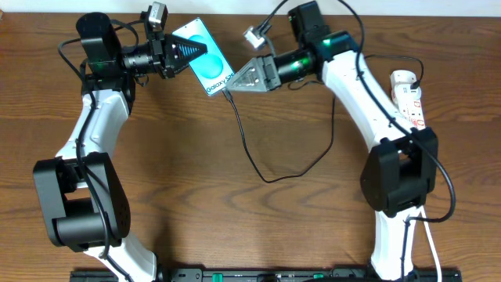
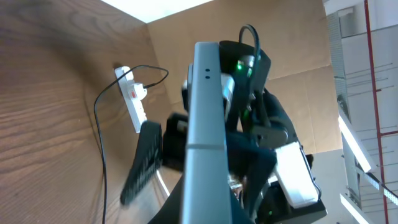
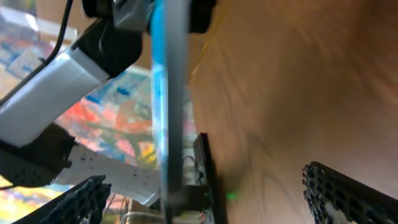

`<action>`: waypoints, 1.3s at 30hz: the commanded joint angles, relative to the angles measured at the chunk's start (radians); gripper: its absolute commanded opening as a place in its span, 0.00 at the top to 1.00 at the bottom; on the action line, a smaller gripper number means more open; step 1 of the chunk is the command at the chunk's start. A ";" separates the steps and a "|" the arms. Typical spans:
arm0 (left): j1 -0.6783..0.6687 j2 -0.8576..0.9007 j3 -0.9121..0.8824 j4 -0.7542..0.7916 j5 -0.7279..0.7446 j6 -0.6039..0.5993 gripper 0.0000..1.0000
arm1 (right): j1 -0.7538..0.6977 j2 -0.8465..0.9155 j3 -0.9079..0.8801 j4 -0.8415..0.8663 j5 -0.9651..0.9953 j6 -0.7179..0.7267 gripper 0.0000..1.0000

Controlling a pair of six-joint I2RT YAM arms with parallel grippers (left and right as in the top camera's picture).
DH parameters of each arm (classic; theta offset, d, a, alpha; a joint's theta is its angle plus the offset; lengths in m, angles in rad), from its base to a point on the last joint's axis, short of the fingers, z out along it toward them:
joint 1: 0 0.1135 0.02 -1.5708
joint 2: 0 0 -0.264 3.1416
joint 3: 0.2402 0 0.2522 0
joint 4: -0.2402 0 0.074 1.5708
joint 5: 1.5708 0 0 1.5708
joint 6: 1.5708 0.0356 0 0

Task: Plug charger to phone and switch on socket
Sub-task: 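Open the right gripper and release the plug in the phone port, then move the right gripper right toward the white power strip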

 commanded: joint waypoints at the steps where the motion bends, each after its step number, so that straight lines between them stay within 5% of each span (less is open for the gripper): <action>1: -0.001 -0.013 0.009 0.005 0.028 0.017 0.93 | -0.065 -0.013 0.022 -0.006 0.012 0.027 0.01; 10: 0.004 -0.013 0.009 0.003 0.028 0.044 0.93 | -0.206 -0.114 0.022 -0.071 0.069 0.027 0.01; 21: 0.005 -0.011 -0.061 0.001 0.028 0.094 0.92 | -0.274 -0.440 0.022 -0.319 0.547 0.023 0.01; 29: 0.005 0.003 -0.215 0.001 0.026 0.155 0.93 | -0.274 -0.650 0.022 -0.409 0.718 0.040 0.01; 39: 0.005 0.006 -0.249 -0.064 -0.187 0.058 0.93 | -0.274 -0.695 0.022 -0.456 0.730 0.053 0.01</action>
